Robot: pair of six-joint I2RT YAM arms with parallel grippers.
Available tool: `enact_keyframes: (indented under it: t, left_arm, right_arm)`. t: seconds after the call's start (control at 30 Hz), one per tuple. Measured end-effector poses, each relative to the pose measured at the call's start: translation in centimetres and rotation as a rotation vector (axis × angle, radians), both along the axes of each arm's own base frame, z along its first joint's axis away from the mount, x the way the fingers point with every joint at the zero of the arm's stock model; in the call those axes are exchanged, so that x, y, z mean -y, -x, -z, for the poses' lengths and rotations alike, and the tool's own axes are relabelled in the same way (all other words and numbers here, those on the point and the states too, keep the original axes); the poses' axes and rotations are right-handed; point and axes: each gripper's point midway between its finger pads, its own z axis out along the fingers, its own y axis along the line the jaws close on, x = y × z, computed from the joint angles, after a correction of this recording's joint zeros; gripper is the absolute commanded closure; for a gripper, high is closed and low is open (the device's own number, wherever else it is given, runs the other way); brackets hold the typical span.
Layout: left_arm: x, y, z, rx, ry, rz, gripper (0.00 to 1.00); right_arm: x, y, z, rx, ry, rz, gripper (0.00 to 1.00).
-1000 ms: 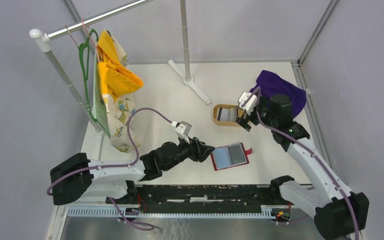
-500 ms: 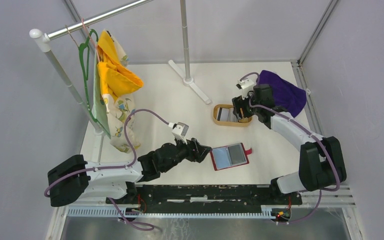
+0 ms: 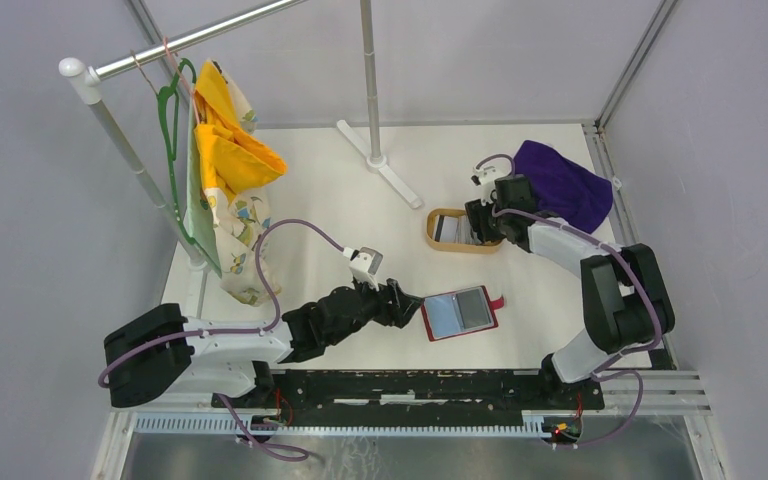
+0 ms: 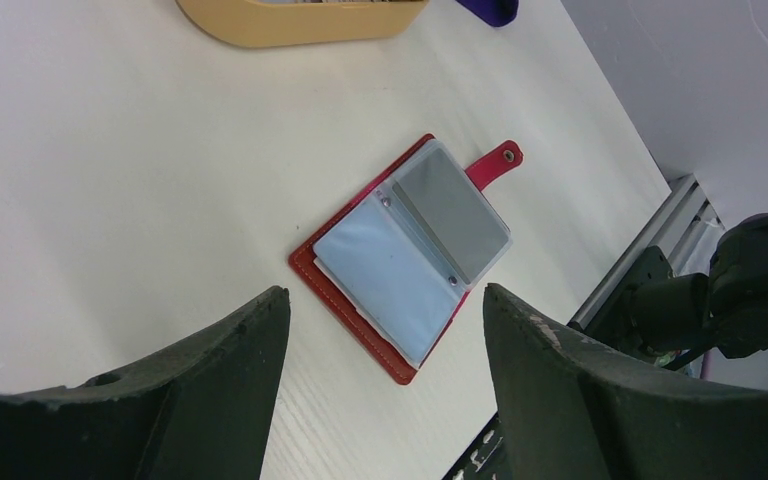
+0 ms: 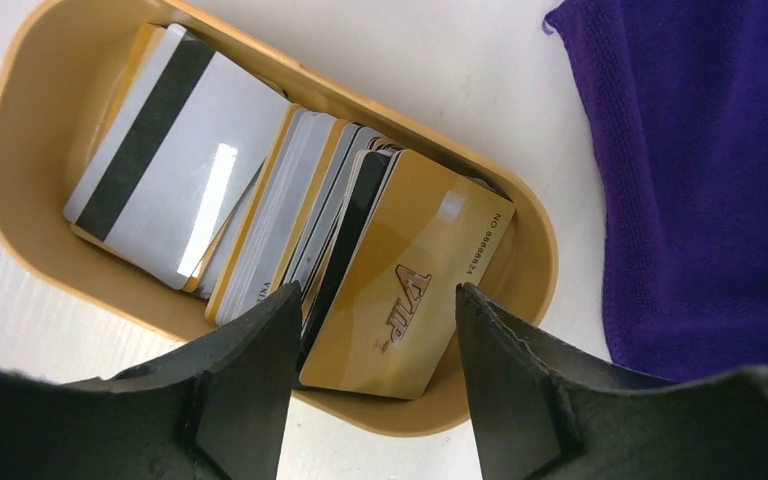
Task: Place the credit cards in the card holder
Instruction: Pick up the credit card from the storage box.
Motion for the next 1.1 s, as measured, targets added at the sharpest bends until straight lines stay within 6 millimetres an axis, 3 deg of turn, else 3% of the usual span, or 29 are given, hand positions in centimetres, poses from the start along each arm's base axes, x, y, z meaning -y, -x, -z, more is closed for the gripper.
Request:
enact_keyframes:
  t: [0.3, 0.7, 1.1]
  left_arm:
    - [0.0, 0.0, 0.0, 0.000, 0.001, 0.000, 0.24]
    - [0.0, 0.0, 0.0, -0.001, 0.001, 0.000, 0.24]
    - [0.0, 0.0, 0.0, 0.000, 0.001, 0.000, 0.24]
  right_arm:
    - [0.5, -0.3, 0.4, -0.003, 0.028, 0.030, 0.51]
    - [2.6, -0.9, -1.4, 0.028, -0.018, 0.076, 0.58]
    - [3.2, -1.0, -2.0, 0.026, -0.076, 0.076, 0.69]
